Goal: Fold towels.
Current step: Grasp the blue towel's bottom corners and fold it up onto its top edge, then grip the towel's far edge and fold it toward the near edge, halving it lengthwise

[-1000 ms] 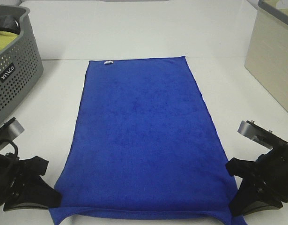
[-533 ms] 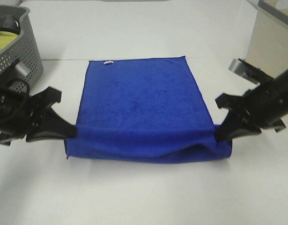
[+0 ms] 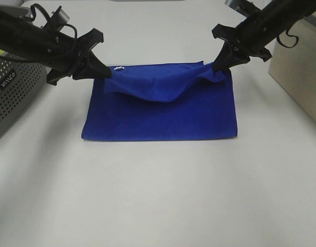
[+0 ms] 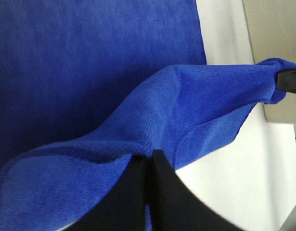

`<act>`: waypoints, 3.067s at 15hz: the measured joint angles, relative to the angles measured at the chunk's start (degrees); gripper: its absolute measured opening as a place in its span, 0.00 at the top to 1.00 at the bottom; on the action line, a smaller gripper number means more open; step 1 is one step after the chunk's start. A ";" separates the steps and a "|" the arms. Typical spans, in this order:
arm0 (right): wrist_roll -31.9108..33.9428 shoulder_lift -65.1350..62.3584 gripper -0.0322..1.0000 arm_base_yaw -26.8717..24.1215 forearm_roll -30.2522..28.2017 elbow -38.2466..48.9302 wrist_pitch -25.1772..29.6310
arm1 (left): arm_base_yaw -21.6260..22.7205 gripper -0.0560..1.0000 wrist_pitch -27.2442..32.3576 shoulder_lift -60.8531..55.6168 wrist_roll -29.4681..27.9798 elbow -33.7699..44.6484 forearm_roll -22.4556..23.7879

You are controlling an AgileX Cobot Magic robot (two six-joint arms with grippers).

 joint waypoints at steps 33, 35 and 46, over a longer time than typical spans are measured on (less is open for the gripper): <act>9.05 22.98 0.29 -0.52 -9.51 -34.09 6.76 | 2.46 0.23 -9.28 21.89 7.85 -29.74 2.52; 11.92 22.92 0.29 -1.95 -10.14 -34.09 9.45 | 2.81 0.23 -0.23 21.94 -7.96 -29.74 15.53; 10.89 14.38 0.29 -3.61 -9.45 -10.26 9.97 | 0.63 0.23 19.82 21.94 -35.98 -29.74 38.73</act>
